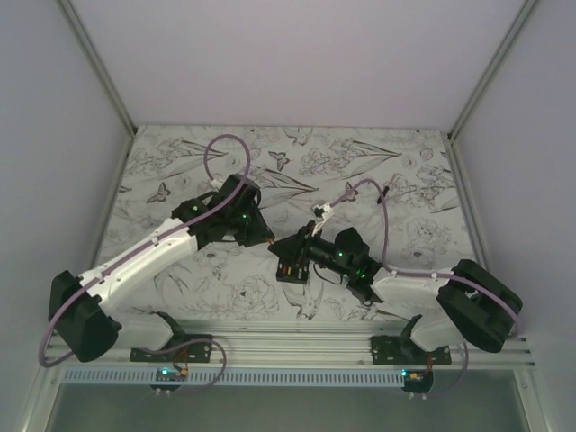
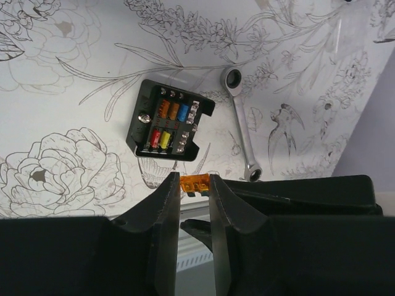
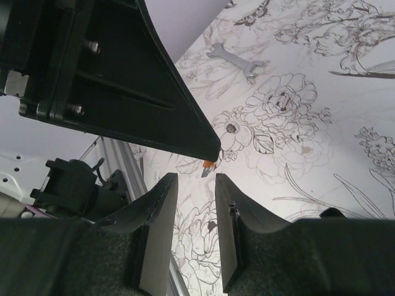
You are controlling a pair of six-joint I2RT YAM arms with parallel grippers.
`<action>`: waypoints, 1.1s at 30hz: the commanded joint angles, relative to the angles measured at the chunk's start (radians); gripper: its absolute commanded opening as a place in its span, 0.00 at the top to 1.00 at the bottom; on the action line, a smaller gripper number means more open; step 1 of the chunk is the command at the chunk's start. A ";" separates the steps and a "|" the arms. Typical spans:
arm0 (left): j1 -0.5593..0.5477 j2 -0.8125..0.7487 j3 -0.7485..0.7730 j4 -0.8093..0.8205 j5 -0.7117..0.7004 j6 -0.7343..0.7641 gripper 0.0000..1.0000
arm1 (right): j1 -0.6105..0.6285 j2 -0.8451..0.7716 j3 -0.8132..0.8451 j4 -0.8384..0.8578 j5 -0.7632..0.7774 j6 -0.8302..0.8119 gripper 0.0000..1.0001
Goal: Snap on the fuse box
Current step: Pick up the fuse from the center of the board.
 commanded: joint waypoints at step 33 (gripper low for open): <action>-0.023 -0.244 -0.055 0.070 0.038 0.310 0.51 | -0.097 -0.095 0.046 -0.067 -0.261 -0.140 1.00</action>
